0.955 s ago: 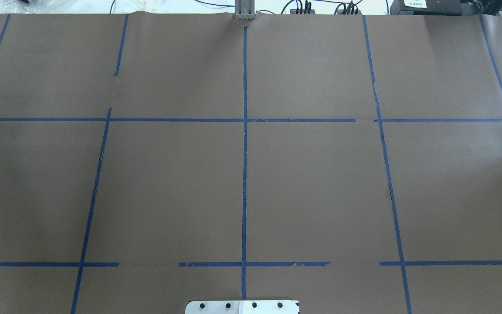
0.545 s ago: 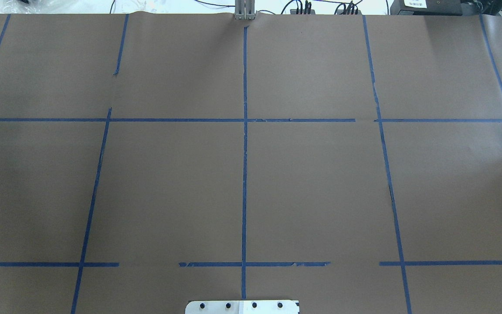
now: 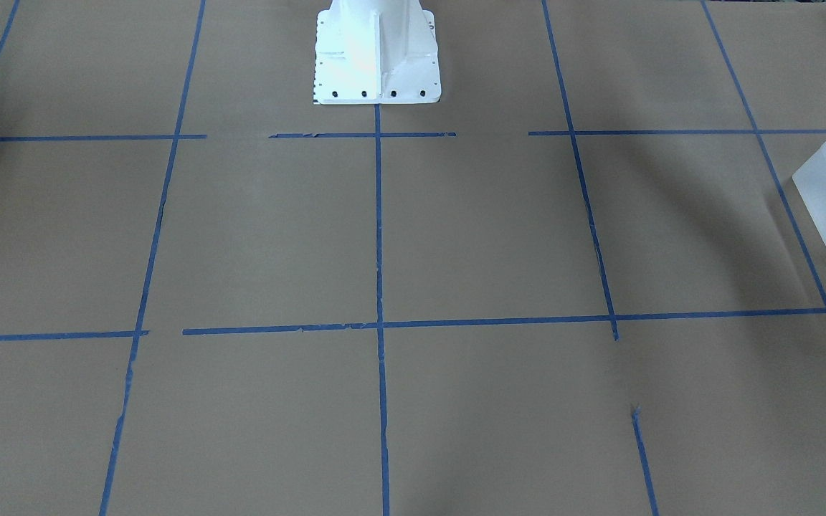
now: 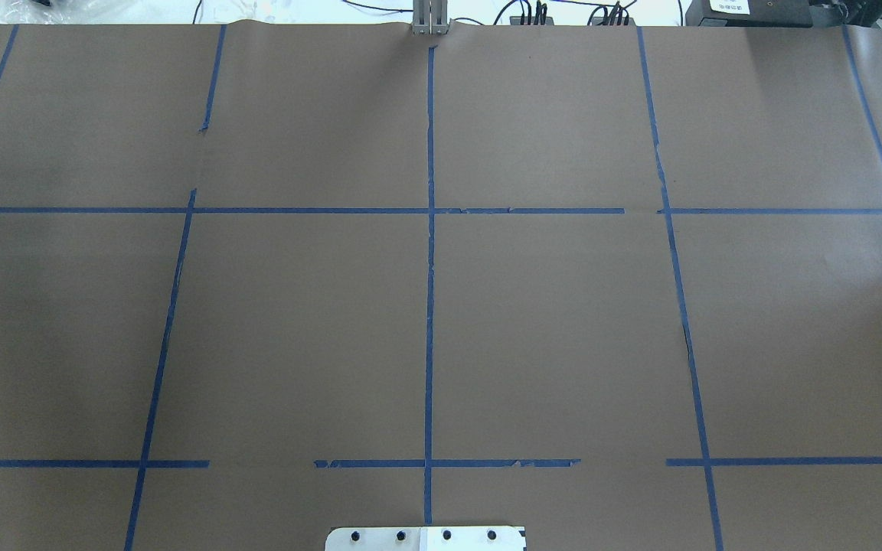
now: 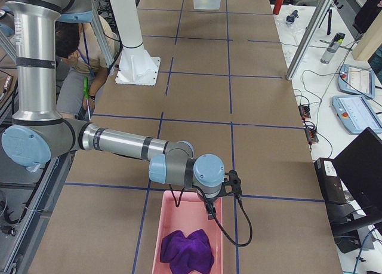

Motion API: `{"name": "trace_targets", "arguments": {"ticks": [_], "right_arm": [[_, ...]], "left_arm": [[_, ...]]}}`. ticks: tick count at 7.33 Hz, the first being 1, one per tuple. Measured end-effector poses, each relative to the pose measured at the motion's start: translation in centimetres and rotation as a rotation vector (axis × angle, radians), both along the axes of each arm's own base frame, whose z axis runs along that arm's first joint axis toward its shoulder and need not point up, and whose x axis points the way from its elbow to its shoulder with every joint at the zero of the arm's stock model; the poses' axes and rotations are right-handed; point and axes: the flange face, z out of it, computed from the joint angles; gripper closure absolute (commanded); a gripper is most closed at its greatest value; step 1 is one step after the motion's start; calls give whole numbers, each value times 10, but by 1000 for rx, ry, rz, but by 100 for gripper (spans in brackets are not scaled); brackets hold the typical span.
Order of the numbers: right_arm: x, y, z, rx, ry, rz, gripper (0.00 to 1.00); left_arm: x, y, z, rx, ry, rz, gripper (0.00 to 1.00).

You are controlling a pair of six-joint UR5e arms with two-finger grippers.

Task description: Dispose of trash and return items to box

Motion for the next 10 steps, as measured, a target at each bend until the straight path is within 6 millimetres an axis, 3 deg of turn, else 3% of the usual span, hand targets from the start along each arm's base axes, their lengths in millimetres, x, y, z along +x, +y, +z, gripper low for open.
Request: {"name": "trace_targets", "arguments": {"ticks": [2,3,4,5,7,10], "right_arm": [[0,2,-27,42,9,5,0],[-1,3,-48,53,14,18,0],[-2,3,-66,50,15,32,0],[-7,3,-74,40,14,34,0],[-27,-1,-79,0,3,29,0],[-61,-5,-98,-67,5,-15,0]], "left_arm": [[17,-23,-102,-33,110,-89,0],[33,-27,-164,-42,153,-129,0],[51,-27,-213,-52,185,-155,0],[67,-22,-240,-67,206,-160,0],[84,-11,-246,-94,215,-148,0],[85,1,-235,-120,210,-141,0]]}}
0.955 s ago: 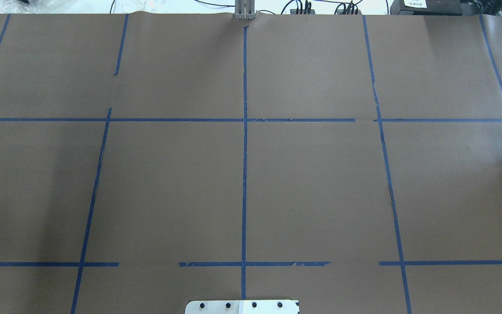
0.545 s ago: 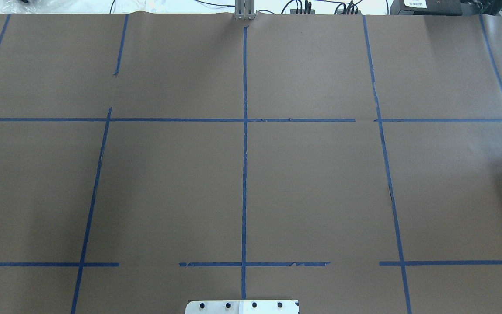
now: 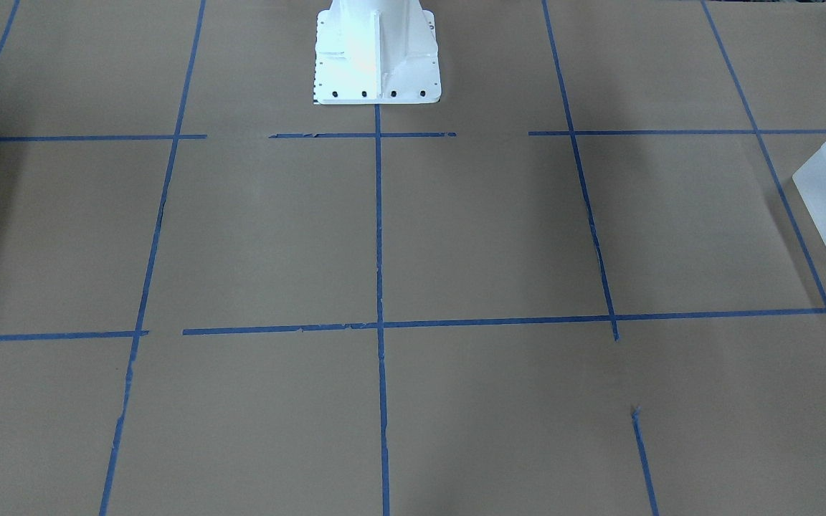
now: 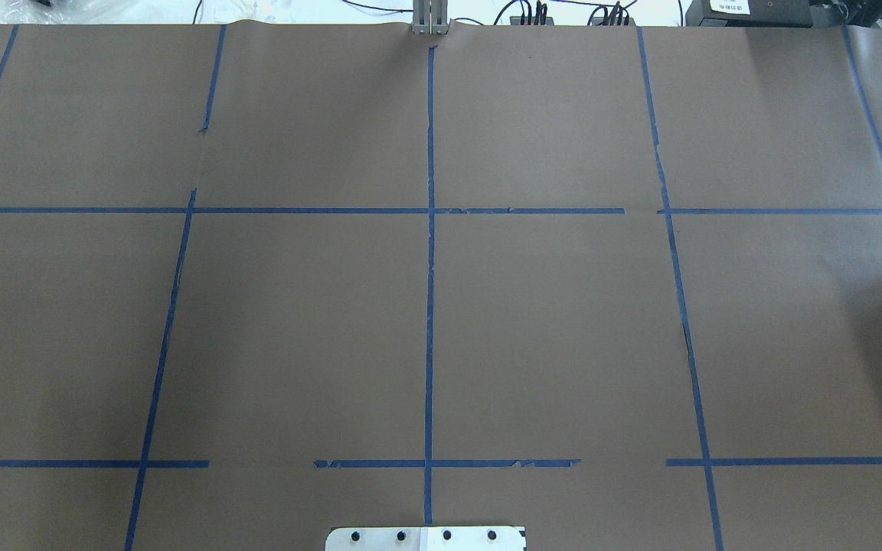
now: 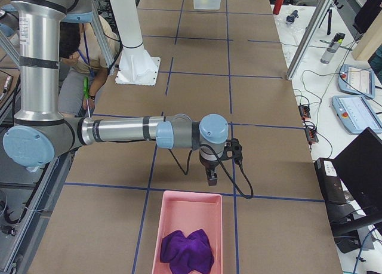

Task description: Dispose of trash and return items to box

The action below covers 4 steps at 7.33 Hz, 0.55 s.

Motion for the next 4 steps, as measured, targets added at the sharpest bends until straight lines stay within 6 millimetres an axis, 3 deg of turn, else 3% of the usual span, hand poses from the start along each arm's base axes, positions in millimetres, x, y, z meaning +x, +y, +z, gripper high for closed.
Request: {"name": "trace_targets", "arguments": {"ticks": [4], "right_arm": [[-20,4,-23,-45,7,-19,0]], "left_arm": [[0,4,4,-9,-2,3,0]]}}
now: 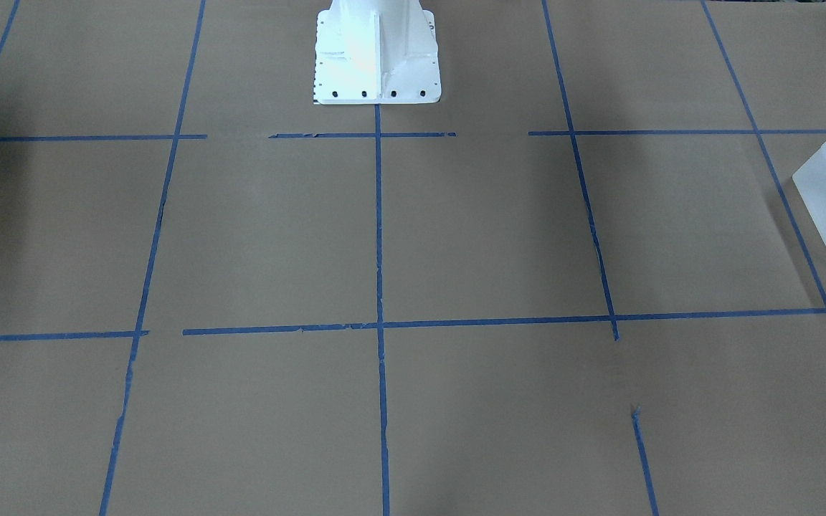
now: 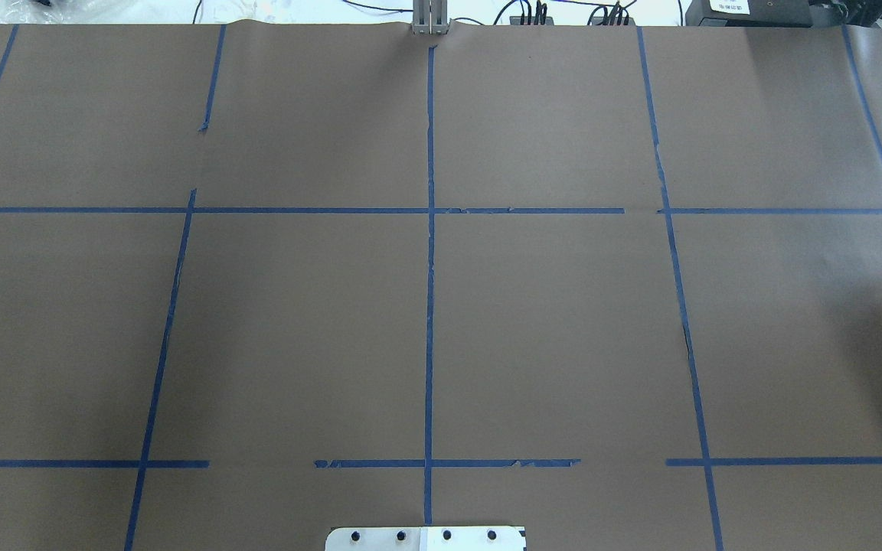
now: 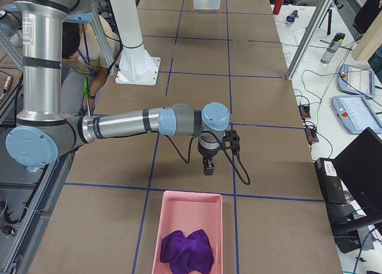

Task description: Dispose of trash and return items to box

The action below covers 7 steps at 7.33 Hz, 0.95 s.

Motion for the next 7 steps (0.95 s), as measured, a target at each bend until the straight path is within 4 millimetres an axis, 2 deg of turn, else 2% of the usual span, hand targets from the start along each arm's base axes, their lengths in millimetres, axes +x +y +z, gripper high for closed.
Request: {"name": "trace_targets", "arguments": {"ticks": [4,7], "right_arm": [[-8,-2,-3,6,3,-9,0],[-7,-8,-12,28,13,-8,0]], "left_arm": [[2,3,2,-1,4,7,0],[7,8,1,-12,77,34,0]]}}
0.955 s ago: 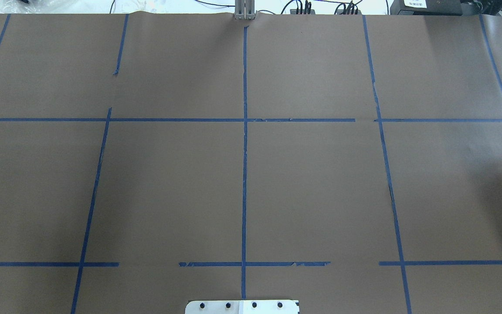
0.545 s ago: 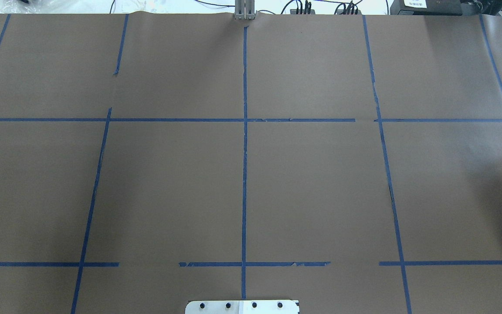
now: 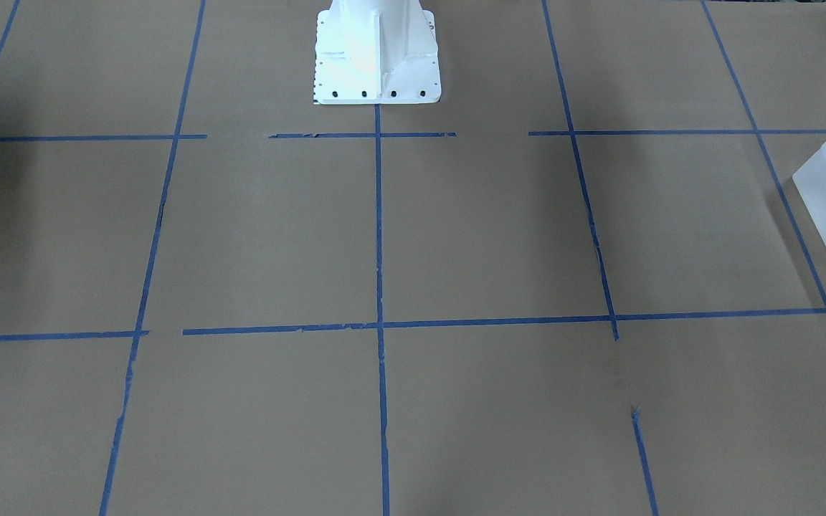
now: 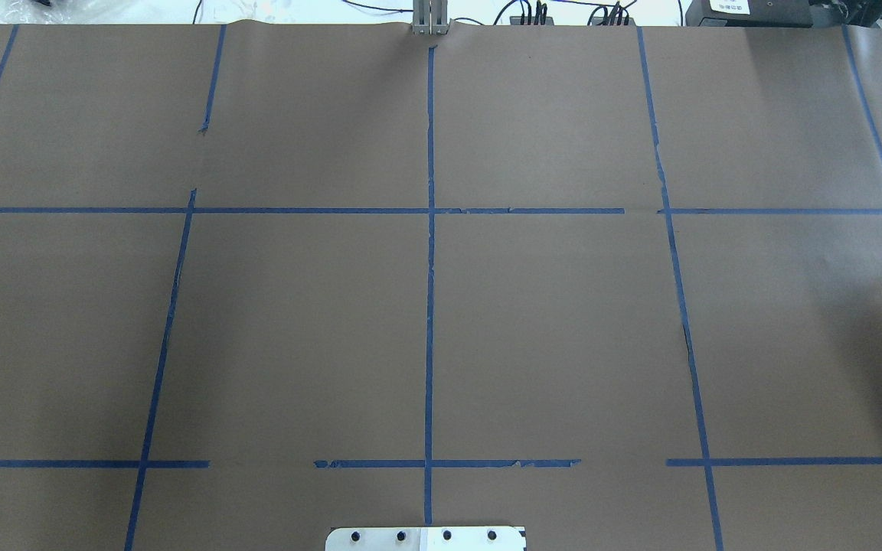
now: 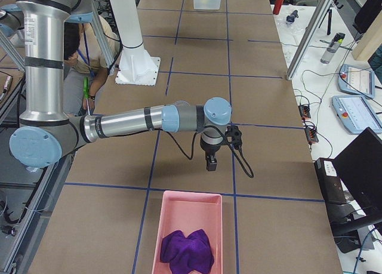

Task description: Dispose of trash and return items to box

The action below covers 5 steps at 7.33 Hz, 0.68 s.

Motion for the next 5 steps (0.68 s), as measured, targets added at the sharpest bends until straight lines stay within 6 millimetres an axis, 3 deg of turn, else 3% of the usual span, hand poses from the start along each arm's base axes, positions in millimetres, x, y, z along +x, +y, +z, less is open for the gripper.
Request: {"name": "trace_targets", "arguments": {"ticks": [5], "right_arm": [[-1,-3,-1,11,17,-3,0]], "left_arm": [[-1,1,6,-21,11,1,0]]}}
